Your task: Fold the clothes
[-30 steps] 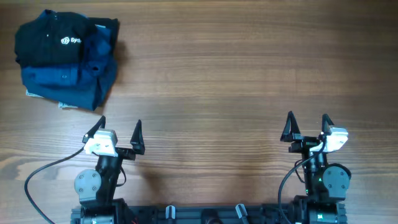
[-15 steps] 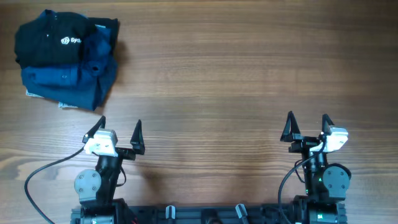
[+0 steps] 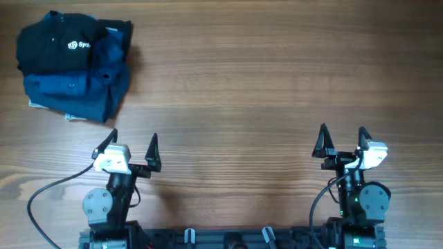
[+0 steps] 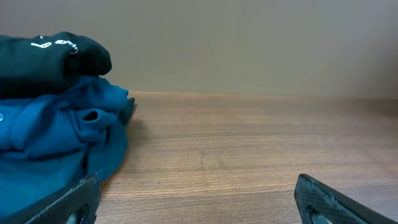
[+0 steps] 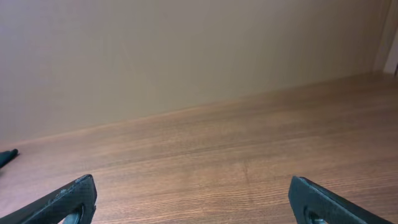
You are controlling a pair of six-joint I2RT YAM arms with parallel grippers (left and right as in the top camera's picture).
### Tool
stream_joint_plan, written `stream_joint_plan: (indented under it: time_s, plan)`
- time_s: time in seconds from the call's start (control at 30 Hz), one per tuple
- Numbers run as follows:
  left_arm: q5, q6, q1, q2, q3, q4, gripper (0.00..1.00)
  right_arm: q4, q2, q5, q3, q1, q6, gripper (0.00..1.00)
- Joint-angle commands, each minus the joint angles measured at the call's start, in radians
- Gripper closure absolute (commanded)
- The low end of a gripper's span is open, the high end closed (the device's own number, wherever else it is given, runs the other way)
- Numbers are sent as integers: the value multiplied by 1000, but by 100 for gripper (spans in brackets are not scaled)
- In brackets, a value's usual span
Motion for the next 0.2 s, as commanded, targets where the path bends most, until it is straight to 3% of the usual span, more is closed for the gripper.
stream_joint_plan:
  time_s: [0.0,0.17]
  plan:
    - [9,-12,6,0,-6,0,0,2,-16,6,-1,6,14,0]
    - [9,-12,6,0,-6,0,0,2,-16,6,-1,6,14,0]
